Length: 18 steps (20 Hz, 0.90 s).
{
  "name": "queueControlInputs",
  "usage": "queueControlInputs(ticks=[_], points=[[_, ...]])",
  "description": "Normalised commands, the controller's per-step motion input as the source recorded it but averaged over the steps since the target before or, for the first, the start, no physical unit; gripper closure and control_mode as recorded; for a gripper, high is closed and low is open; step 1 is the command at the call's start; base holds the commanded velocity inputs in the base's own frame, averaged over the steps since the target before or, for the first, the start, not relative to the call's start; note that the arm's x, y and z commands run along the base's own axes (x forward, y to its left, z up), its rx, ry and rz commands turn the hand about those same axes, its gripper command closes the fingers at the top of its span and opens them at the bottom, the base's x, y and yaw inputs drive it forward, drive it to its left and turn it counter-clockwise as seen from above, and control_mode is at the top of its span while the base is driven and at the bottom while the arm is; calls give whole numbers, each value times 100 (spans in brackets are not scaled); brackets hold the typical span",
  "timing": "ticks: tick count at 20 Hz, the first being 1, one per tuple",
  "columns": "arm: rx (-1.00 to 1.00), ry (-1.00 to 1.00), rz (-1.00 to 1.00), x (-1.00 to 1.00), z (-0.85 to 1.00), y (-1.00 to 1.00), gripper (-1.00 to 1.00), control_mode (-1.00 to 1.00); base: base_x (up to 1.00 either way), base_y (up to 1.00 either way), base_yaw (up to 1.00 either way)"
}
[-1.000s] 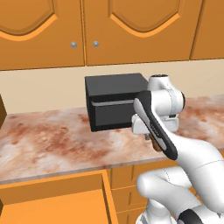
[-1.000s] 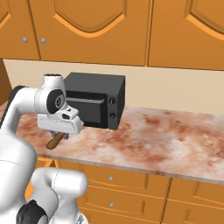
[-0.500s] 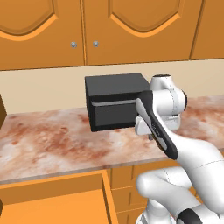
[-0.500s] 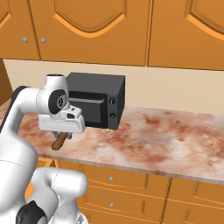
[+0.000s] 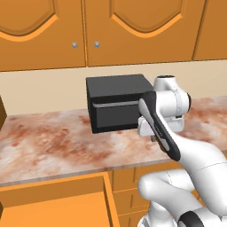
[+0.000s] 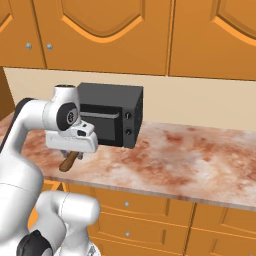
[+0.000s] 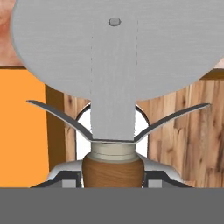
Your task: Take the pizza cutter from the drawer on the left and place it on the dining counter for cutting.
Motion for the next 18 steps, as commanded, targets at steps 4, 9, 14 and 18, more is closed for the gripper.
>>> queueControlInputs(ticks=[4,9,14,18], points=[[0,0,-5,0,0,-5,100,-100,0,0,0],[0,0,0,1,0,-5,100,100,-14,-27,0],[0,0,0,0,0,0,100,100,-53,-71,-49],[0,0,0,0,0,0,100,100,-6,-28,-80]])
